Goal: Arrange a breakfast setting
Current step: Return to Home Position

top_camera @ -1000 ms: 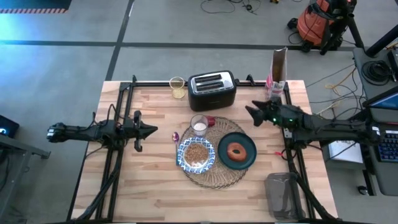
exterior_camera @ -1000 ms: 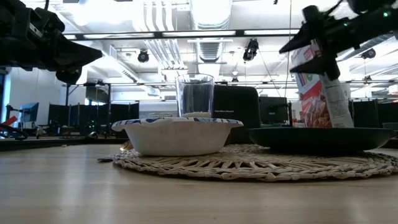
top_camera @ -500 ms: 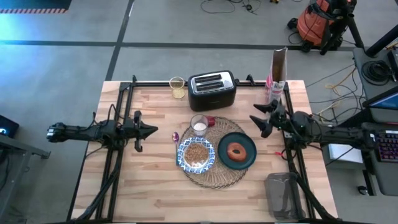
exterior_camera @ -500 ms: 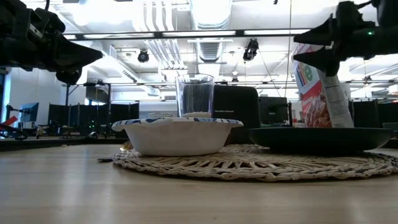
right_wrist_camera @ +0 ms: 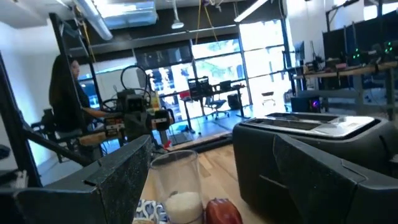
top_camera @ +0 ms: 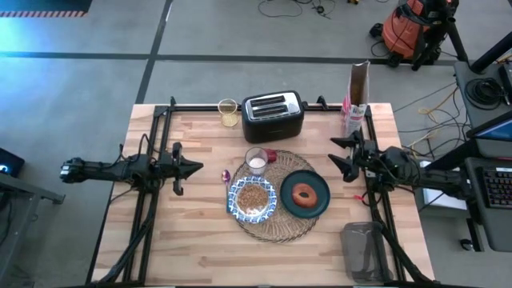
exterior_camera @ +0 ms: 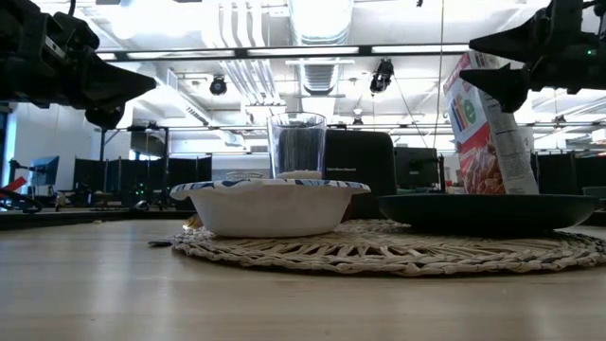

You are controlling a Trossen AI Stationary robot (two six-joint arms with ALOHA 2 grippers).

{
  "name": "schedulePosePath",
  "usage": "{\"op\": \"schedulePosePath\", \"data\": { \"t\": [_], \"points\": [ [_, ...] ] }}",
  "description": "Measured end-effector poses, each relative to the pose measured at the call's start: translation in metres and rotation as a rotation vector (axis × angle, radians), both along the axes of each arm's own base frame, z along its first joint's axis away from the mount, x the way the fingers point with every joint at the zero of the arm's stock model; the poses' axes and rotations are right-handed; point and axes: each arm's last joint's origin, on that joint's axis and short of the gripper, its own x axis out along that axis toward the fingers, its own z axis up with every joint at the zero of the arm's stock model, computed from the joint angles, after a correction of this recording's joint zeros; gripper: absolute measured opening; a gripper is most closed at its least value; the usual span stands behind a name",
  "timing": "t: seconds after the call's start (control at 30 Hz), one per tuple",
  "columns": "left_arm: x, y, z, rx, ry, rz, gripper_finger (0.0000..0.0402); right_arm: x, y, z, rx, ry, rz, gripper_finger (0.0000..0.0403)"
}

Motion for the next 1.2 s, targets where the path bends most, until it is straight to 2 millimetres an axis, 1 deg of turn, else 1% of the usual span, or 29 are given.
{"op": "schedulePosePath", "data": {
  "t": [0.2,0.67,1.2],
  "points": [
    [0.0,0.0,0.0,0.0,0.0,0.0,0.0,-0.005,0.001,-0.001,-0.014,0.002,-0.004,0.0325],
    [0.0,0.0,0.0,0.0,0.002,0.0,0.0,-0.003,0.0,-0.011,0.017,0.099,-0.008,0.0325],
    [0.0,0.0,0.0,0.0,0.003,0.0,0.0,-0.002,0.0,-0.013,0.021,0.119,-0.009,0.0325]
  ]
}}
